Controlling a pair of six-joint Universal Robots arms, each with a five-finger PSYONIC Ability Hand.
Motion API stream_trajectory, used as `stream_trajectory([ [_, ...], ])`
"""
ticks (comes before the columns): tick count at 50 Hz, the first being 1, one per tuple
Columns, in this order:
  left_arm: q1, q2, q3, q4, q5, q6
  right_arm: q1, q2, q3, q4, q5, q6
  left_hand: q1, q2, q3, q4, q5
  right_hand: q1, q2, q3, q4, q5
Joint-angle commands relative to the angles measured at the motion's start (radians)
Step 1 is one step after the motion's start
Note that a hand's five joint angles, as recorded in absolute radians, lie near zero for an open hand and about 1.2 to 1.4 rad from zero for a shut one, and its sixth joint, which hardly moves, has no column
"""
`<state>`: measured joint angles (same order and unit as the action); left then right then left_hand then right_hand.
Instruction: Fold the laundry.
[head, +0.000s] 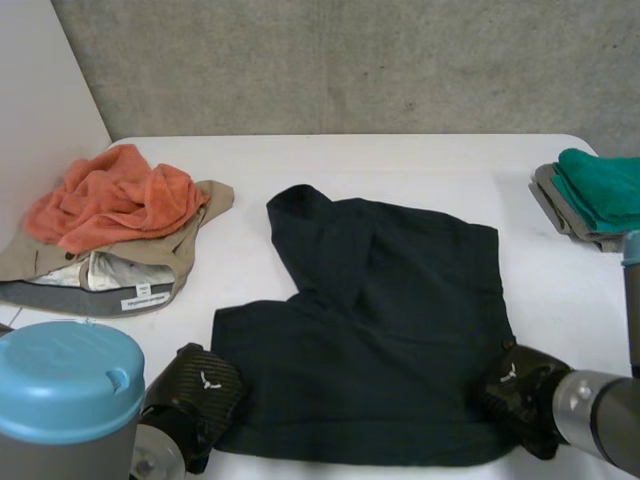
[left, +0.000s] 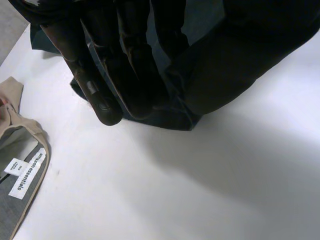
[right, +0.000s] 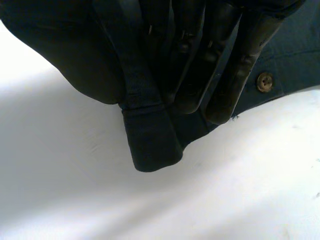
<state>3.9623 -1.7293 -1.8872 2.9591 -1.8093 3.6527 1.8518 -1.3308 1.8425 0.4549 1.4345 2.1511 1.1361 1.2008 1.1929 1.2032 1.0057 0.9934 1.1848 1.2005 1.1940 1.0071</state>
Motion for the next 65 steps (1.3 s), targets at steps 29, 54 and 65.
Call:
stream_trajectory([
  [29,0.179,-0.746,0.967,0.405,0.719,0.083,-0.011,-0.015,0.029,-0.199,-0.083,0.075,-0.579,-0.644,-0.636,-0.646,-0.623,0.403,0.211,0.196,0.202,0.215],
  [54,0.213,-1.006,1.221,0.319,0.774,0.093,-0.016,-0.008,0.030,-0.229,-0.083,0.104,0.114,0.049,0.057,0.046,0.069,0.403,0.211,0.196,0.202,0.215],
  [65,0.215,-0.943,1.145,0.330,0.671,0.254,-0.016,-0.008,0.032,-0.229,-0.083,0.107,0.260,0.195,0.203,0.193,0.216,0.403,0.211,0.196,0.202,0.215],
])
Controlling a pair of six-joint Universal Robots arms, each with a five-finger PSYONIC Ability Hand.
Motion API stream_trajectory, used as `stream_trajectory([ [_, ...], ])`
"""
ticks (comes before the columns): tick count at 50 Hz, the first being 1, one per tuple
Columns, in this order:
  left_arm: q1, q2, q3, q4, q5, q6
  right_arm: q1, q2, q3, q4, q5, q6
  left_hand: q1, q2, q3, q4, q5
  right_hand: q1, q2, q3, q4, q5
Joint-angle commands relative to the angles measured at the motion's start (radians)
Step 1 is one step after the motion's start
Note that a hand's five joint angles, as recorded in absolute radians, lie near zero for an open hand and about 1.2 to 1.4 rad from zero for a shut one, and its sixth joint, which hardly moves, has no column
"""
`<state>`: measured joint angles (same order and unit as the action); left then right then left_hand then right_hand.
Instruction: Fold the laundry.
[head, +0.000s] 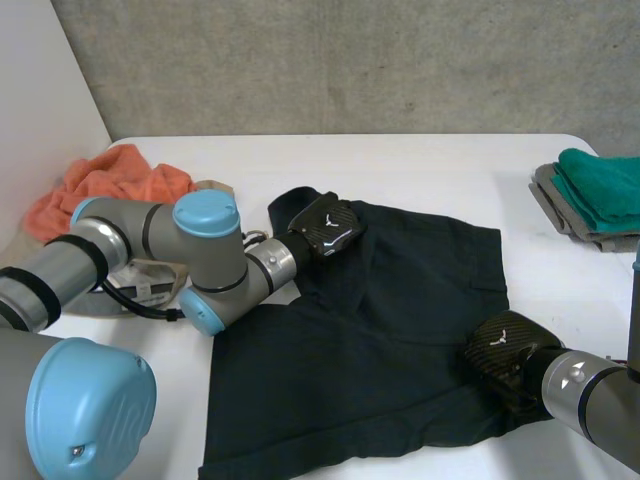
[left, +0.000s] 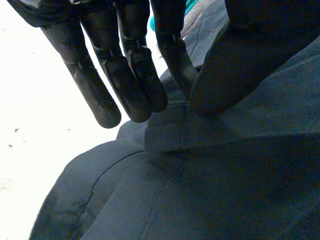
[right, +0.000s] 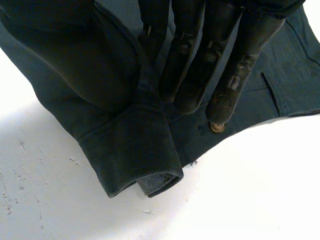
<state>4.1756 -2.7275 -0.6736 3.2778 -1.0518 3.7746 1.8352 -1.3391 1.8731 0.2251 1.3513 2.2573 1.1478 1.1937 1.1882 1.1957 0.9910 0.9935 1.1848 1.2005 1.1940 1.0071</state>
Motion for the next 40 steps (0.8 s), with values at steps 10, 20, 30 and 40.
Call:
stream_trajectory([
  [10,0.018,0.143,-0.205,0.019,-0.060,0.154,0.009,0.000,0.001,-0.004,0.000,0.001,-0.630,-0.676,-0.670,-0.678,-0.648,0.403,0.211,0.196,0.202,0.215],
  [20,0.018,0.088,-0.150,0.020,-0.030,0.143,0.007,0.000,0.006,-0.012,0.000,0.001,-0.702,-0.748,-0.743,-0.750,-0.720,0.403,0.211,0.196,0.202,0.215],
  [30,0.017,0.037,-0.083,0.011,-0.022,0.143,0.006,0.020,0.006,-0.024,0.000,0.001,-0.468,-0.514,-0.508,-0.516,-0.486,0.403,0.211,0.196,0.202,0.215],
  [40,0.012,0.025,-0.060,0.005,0.004,0.142,0.003,0.029,0.004,-0.026,0.000,0.001,0.019,-0.027,-0.021,-0.029,0.002,0.403,0.211,0.196,0.202,0.215],
])
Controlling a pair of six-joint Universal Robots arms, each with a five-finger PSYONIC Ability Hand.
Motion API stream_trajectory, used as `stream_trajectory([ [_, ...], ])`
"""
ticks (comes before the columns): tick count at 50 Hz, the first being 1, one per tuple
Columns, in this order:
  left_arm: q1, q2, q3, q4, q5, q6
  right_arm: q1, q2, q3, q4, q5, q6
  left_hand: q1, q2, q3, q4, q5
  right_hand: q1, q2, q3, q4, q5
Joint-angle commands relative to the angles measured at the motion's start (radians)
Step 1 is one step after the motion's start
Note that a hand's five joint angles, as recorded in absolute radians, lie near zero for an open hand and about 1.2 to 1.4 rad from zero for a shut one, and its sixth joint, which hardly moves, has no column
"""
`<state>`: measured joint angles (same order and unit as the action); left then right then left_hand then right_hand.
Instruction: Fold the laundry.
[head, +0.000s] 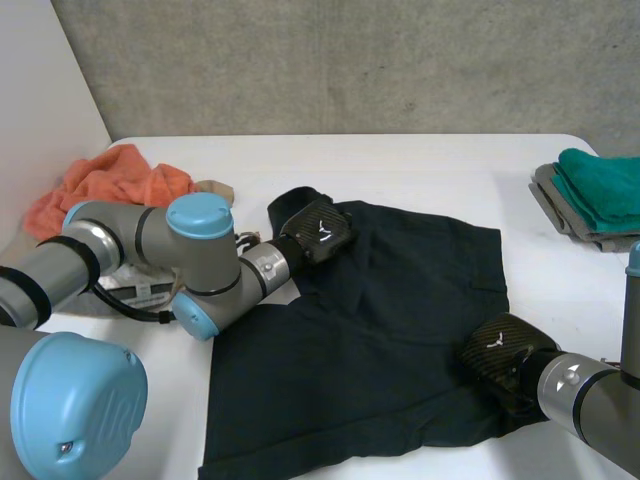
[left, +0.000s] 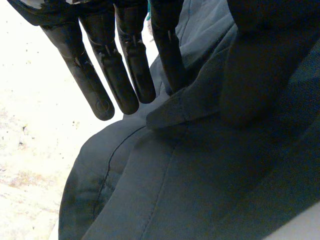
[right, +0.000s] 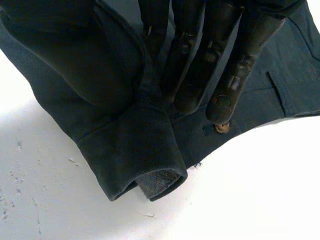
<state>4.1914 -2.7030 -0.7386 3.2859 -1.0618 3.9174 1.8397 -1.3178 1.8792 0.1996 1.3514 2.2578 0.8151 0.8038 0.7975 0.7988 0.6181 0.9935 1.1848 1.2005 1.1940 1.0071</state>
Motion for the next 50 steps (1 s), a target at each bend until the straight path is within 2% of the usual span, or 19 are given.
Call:
stream_trajectory([
  [1,-0.004,0.005,0.001,-0.002,0.014,-0.001,-0.002,0.009,-0.002,0.000,0.000,0.000,0.448,0.460,0.466,0.465,0.471,0.403,0.211,0.196,0.202,0.215],
  [4,-0.005,0.021,-0.014,-0.002,0.000,0.000,-0.002,0.009,0.000,0.000,0.000,-0.001,0.575,0.586,0.593,0.591,0.598,0.403,0.211,0.196,0.202,0.215],
  [11,0.001,0.120,-0.126,0.009,-0.036,0.011,0.003,0.009,0.001,0.000,0.000,0.000,0.570,0.581,0.587,0.586,0.592,0.403,0.211,0.196,0.202,0.215],
  [19,0.015,0.265,-0.323,0.017,-0.124,0.059,0.007,0.009,0.006,0.000,0.002,0.000,0.579,0.590,0.596,0.595,0.601,0.403,0.211,0.196,0.202,0.215],
  [24,0.064,0.350,-0.468,0.015,-0.237,0.111,0.007,0.009,0.008,0.000,0.002,0.000,0.581,0.592,0.599,0.597,0.604,0.403,0.211,0.196,0.202,0.215],
  [31,0.065,0.408,-0.585,0.006,-0.443,0.149,0.007,0.009,0.009,0.000,0.002,0.000,0.581,0.592,0.599,0.597,0.604,0.403,0.211,0.196,0.202,0.215],
  [36,0.061,0.449,-0.648,0.005,-0.538,0.139,0.007,0.008,0.009,-0.017,0.003,0.002,0.581,0.592,0.599,0.597,0.604,0.403,0.211,0.196,0.202,0.215],
  [43,0.047,0.459,-0.683,0.006,-0.557,0.122,0.007,0.008,0.005,-0.029,0.002,0.049,0.552,0.563,0.570,0.569,0.575,0.403,0.211,0.196,0.202,0.215],
  [50,0.044,0.477,-0.685,0.000,-0.576,0.037,-0.002,0.006,-0.003,-0.040,0.002,0.078,0.256,0.268,0.274,0.273,0.279,0.403,0.211,0.196,0.202,0.215],
])
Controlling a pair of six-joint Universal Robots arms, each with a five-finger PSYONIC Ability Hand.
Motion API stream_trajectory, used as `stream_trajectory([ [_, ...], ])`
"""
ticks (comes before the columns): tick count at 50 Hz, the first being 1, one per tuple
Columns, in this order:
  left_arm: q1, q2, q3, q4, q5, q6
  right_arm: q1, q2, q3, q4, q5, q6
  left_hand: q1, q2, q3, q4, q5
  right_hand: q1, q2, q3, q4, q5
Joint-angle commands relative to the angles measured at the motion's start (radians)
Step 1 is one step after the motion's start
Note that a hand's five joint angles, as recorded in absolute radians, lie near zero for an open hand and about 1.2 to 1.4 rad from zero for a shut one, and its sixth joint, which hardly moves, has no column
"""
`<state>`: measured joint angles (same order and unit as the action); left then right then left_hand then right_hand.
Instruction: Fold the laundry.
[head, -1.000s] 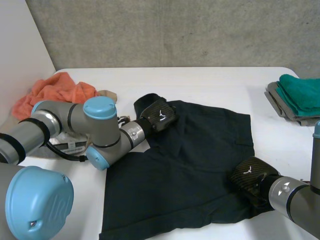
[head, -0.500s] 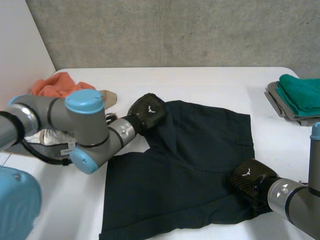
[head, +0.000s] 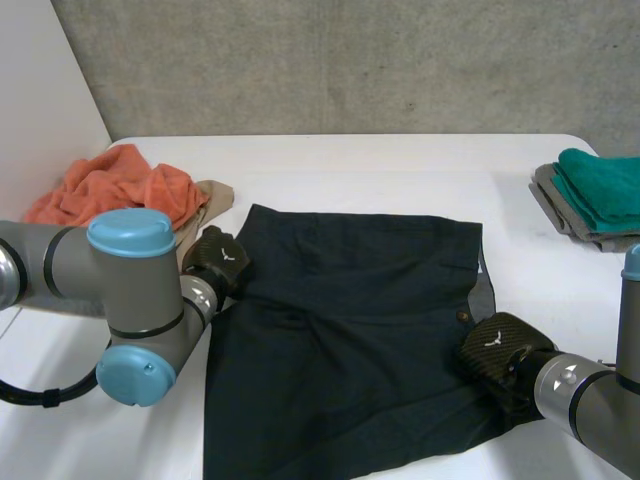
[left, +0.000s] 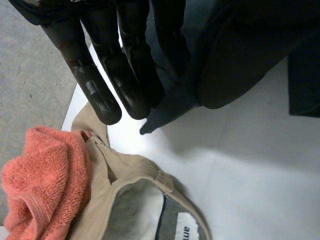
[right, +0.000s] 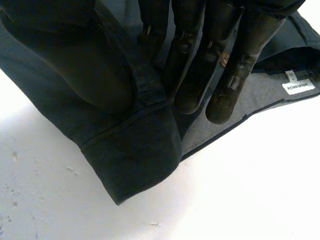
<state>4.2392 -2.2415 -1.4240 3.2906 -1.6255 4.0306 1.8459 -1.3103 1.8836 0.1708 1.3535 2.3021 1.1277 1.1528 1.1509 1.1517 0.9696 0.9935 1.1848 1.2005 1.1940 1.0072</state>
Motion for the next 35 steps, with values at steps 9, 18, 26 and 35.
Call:
stream_trajectory([
  [9,-0.005,0.209,-0.039,-0.028,-0.050,-0.265,-0.007,-0.004,-0.029,-0.062,-0.005,0.121,-0.597,-0.622,-0.620,-0.621,-0.614,0.403,0.211,0.196,0.202,0.215],
  [18,-0.050,0.480,-0.219,-0.132,-0.048,-0.495,-0.019,0.005,-0.095,-0.088,-0.073,0.324,-0.562,-0.587,-0.585,-0.586,-0.578,0.403,0.211,0.196,0.202,0.215],
  [26,-0.163,0.582,-0.371,-0.354,-0.039,-0.760,-0.049,0.040,-0.152,-0.125,-0.189,0.542,-0.577,-0.602,-0.600,-0.601,-0.593,0.403,0.211,0.196,0.202,0.215],
  [35,-0.205,0.571,-0.457,-0.388,-0.048,-0.932,-0.085,0.057,-0.166,-0.165,-0.194,0.557,-0.562,-0.587,-0.585,-0.586,-0.578,0.403,0.211,0.196,0.202,0.215],
])
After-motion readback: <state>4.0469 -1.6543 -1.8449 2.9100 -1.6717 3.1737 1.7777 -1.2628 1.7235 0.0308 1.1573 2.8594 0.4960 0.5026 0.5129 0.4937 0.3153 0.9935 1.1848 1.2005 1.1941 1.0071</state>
